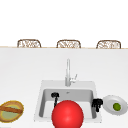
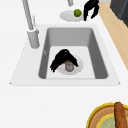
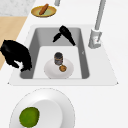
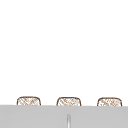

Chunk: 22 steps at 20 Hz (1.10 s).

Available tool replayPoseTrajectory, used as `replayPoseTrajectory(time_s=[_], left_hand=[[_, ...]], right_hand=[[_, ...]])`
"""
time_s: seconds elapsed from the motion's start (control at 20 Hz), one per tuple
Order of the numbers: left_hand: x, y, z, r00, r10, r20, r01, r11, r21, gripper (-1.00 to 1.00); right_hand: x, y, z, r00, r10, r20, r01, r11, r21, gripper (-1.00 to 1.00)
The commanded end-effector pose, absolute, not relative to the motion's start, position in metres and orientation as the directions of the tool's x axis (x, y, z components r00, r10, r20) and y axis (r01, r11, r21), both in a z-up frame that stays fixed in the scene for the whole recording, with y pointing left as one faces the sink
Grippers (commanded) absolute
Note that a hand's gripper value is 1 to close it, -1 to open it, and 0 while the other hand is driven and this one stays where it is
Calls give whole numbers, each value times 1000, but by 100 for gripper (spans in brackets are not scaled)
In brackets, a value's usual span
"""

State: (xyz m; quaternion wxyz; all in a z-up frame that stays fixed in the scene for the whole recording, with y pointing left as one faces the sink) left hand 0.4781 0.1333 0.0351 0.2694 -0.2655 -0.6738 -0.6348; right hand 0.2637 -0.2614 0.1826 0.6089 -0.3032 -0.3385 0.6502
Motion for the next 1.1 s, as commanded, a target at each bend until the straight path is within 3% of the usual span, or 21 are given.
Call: replayPoseTrajectory(time_s=[0.0,0.2,0.55,1.05], left_hand=[[478,148,59,-711,35,702,702,104,705,-100],[478,151,67,-688,25,725,725,60,686,-100],[457,162,69,-765,12,643,643,66,763,-100],[419,183,106,-737,-4,675,673,72,736,-100]], right_hand=[[264,-261,183,-75,997,18,-586,-29,-809,0],[264,-261,183,-75,997,18,-586,-29,-809,0],[264,-261,183,-75,997,18,-586,-29,-809,0],[264,-261,183,-75,997,18,-586,-29,-809,0]])
